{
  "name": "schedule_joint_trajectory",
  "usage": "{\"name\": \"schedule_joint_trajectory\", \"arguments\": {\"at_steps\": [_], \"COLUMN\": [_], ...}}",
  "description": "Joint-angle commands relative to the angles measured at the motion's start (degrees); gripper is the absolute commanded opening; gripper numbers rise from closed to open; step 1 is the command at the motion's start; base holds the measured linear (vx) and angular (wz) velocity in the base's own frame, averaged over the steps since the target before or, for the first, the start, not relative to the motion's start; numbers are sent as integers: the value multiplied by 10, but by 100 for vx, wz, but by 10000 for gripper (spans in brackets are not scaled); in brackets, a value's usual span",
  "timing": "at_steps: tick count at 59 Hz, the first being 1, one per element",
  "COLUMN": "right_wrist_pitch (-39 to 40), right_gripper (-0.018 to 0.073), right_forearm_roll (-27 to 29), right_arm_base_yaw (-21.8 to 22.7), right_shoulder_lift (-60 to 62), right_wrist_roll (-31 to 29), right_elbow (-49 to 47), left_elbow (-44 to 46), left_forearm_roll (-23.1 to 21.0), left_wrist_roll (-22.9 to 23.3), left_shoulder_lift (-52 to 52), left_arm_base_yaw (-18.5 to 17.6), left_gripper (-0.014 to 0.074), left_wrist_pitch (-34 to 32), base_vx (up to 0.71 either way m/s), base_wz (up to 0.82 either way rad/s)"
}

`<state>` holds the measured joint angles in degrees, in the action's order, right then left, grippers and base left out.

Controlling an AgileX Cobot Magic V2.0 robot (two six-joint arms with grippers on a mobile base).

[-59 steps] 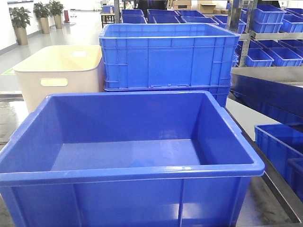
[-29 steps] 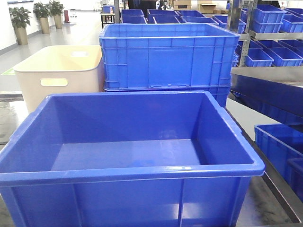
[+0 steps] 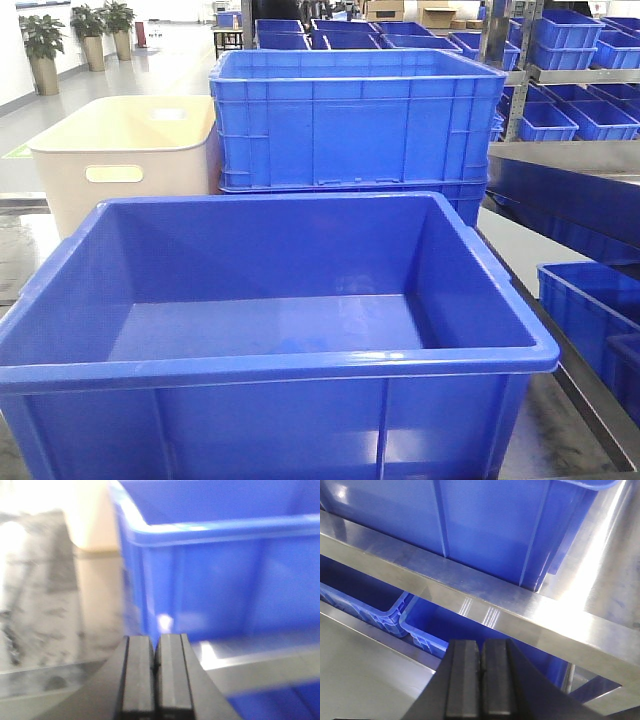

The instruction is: Pick red and yellow blocks into blue bin

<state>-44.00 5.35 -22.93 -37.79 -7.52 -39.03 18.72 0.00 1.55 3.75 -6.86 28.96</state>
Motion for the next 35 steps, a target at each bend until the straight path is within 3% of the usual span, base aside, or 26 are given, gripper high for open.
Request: {"name": "schedule_joint_trajectory", "arguments": {"at_steps": [1,11,20,35], "right_wrist_pitch": [37,36,37,36], "right_gripper": [-10,-10,-10,-10], "right_forearm_roll": [0,0,0,0], "right_arm_base_yaw": [1,1,1,1], "right_shoulder_lift": [1,1,1,1], "right_wrist_roll": [-3,-3,-3,-3], "right_elbow": [-16,-16,-16,-16], "left_elbow": [-48,-140,-194,-193], "left_forearm_roll": [0,-12,-23,-23], "left_wrist_roll": [0,6,6,4], "left_shoulder_lift": [-23,-54,-55,-55], "left_arm_base_yaw": [31,69,72,73], "left_gripper": [-7,-7,-7,-7], "left_wrist_pitch": [-135,-229,-308,-329], "base_vx": [0,0,0,0], "base_wz": [0,0,0,0]}}
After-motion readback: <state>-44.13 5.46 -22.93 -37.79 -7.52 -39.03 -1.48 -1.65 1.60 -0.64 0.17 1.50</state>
